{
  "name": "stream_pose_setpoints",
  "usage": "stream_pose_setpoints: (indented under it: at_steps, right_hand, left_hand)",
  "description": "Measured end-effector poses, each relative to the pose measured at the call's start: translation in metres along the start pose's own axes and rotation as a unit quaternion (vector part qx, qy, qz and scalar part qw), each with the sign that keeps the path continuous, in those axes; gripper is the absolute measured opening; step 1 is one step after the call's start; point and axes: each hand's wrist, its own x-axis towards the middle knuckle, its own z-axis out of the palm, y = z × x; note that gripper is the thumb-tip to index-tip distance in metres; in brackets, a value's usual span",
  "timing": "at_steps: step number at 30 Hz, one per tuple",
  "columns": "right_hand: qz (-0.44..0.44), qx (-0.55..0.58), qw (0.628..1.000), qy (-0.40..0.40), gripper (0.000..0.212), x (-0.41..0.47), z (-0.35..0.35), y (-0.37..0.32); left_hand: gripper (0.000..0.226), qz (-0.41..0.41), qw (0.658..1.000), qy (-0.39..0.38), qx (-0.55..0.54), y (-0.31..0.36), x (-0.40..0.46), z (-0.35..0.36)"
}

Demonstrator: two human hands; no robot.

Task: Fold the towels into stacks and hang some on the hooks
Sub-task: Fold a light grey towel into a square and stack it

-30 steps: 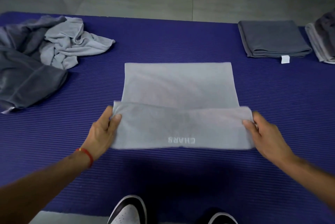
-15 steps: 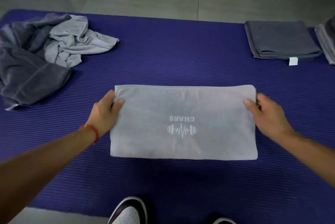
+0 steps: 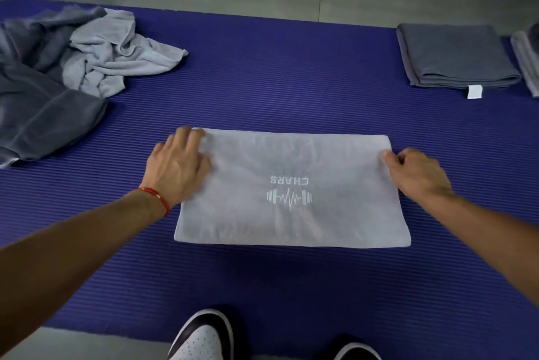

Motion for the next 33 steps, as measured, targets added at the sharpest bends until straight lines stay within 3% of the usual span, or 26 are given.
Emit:
stream_pose_setpoints:
  at_steps: [2,5,10,16,18,21,23,26,28,30,31,33]
  right_hand:
    - [0.000,-0.017,1.000,0.000,0.058,-0.008,0.004,0.002]
    - [0.011,-0.026,1.000,0.002,0.059,-0.012,0.011,0.005]
    - [0.045,0.041,0.998,-0.026,0.043,-0.006,0.014,-0.005]
    - [0.027,0.147,0.989,0.004,0.039,-0.023,0.013,-0.009]
    - [0.044,0.230,0.972,-0.034,0.038,-0.029,0.004,-0.006]
    - [0.055,0.330,0.930,-0.152,0.029,-0.035,-0.010,0.001]
    - [0.039,0.314,0.930,-0.187,0.024,-0.039,-0.016,0.007]
    - [-0.014,0.255,0.954,-0.155,0.018,-0.046,-0.026,0.004]
    - [-0.076,0.178,0.973,-0.126,0.015,-0.056,-0.041,-0.013]
    - [-0.139,0.159,0.972,-0.105,0.013,-0.069,-0.051,-0.038]
    - [-0.163,0.176,0.965,-0.103,0.013,-0.078,-0.054,-0.054]
    - [-0.207,0.227,0.945,-0.111,0.014,-0.097,-0.053,-0.090]
  left_hand:
    - [0.062,0.127,0.988,-0.004,0.087,0.018,-0.008,-0.002]
    - [0.065,0.235,0.968,-0.047,0.075,0.060,-0.012,0.010]
    - [0.060,0.337,0.934,-0.102,0.067,0.105,-0.018,0.050]
    - [0.061,0.327,0.935,-0.115,0.076,0.108,-0.017,0.054]
    - [0.061,0.328,0.932,-0.132,0.076,0.107,-0.017,0.053]
    - [0.061,0.332,0.926,-0.166,0.075,0.106,-0.014,0.050]
    - [0.062,0.327,0.922,-0.201,0.057,0.107,-0.011,0.044]
    - [0.060,0.312,0.920,-0.238,-0.011,0.108,-0.006,0.029]
    - [0.058,0.285,0.930,-0.208,-0.105,0.113,-0.006,0.015]
    - [0.061,0.201,0.928,-0.170,-0.265,0.128,-0.009,-0.007]
    - [0.065,0.120,0.898,-0.174,-0.385,0.138,-0.011,-0.020]
    - [0.071,-0.082,0.743,-0.216,-0.628,0.156,-0.010,-0.047]
